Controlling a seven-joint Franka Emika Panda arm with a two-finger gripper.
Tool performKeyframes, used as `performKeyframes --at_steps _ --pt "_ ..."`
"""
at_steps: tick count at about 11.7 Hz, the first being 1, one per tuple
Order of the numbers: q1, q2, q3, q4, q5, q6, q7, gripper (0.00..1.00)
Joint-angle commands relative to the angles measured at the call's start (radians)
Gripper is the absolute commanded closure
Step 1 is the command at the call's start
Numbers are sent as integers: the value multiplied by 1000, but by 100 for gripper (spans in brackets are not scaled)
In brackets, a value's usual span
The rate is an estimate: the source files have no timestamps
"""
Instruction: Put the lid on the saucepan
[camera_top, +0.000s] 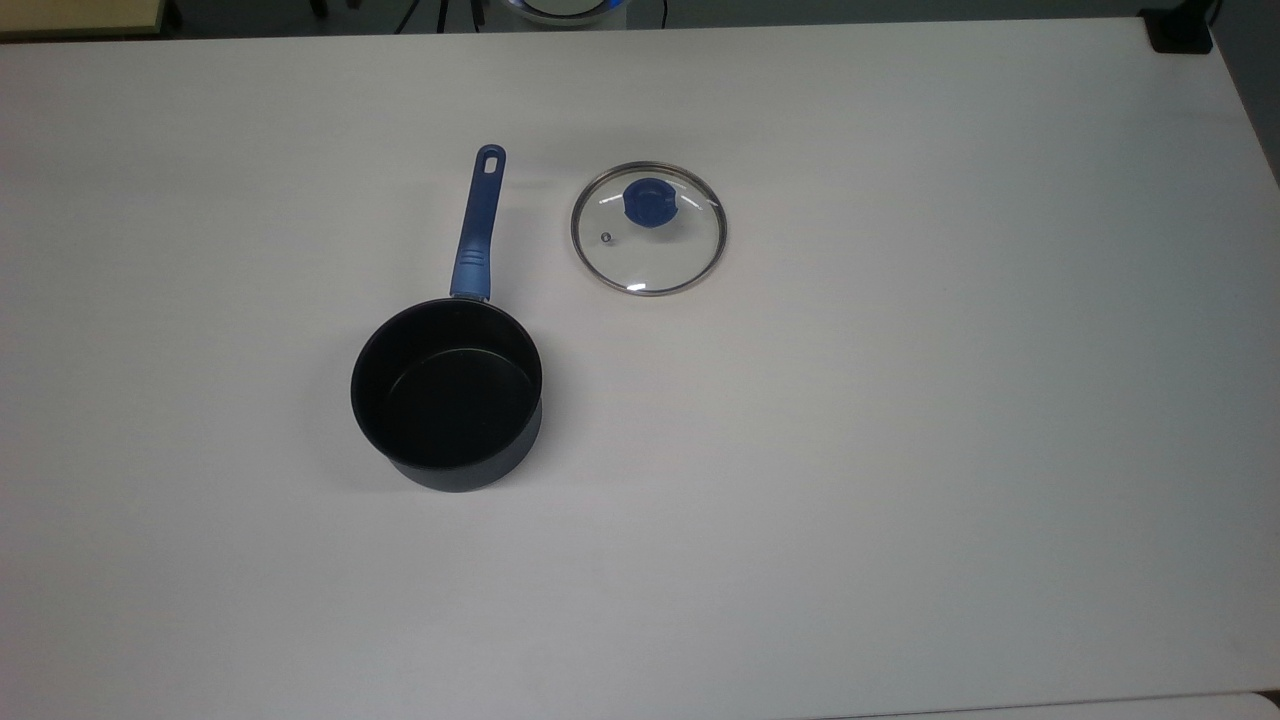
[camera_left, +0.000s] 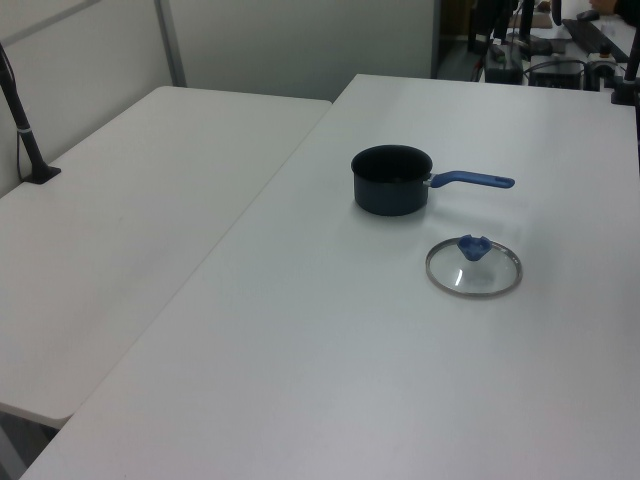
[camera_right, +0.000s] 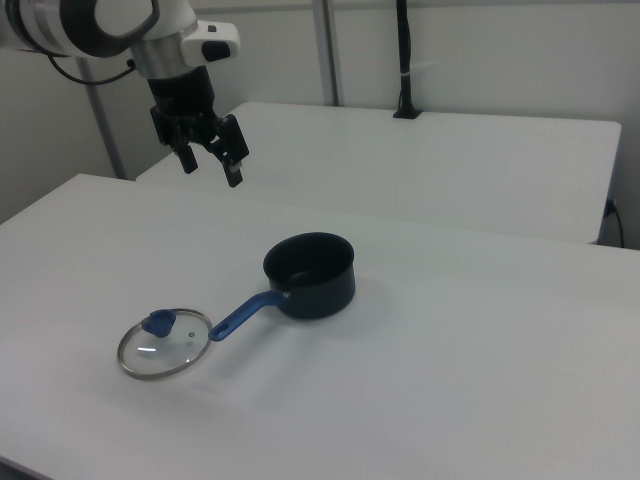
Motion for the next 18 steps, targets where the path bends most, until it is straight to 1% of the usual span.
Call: performKeyframes --at_steps 1,2,3,4,5,6,7,8,9,10,11,12,13,15,17,18 --pt "6 -2 4 -46 -2 -31 -255 0" --pt "8 -2 7 -52 -2 -41 -291 0" --pt "14 -4 21 -61 -2 -82 -292 0" --pt "18 -21 73 -99 -3 -105 -278 0" --pt "19 -39 125 -170 -3 -95 -202 0" --pt "19 -39 197 -227 -3 -63 -104 0" --pt "17 -38 245 -286 -3 10 -32 0" --pt "17 -32 277 -322 -3 84 41 0" --pt "20 -22 289 -343 -3 115 104 0" --pt "26 0 296 -362 3 138 109 0" --pt "26 34 320 -371 4 176 107 0" --pt "29 78 329 -376 1 219 109 0" --pt "37 114 329 -374 -6 251 110 0" --pt "42 172 329 -376 -74 276 113 0" --pt "40 223 329 -374 -80 339 120 0" --pt "42 237 329 -376 -94 342 121 0"
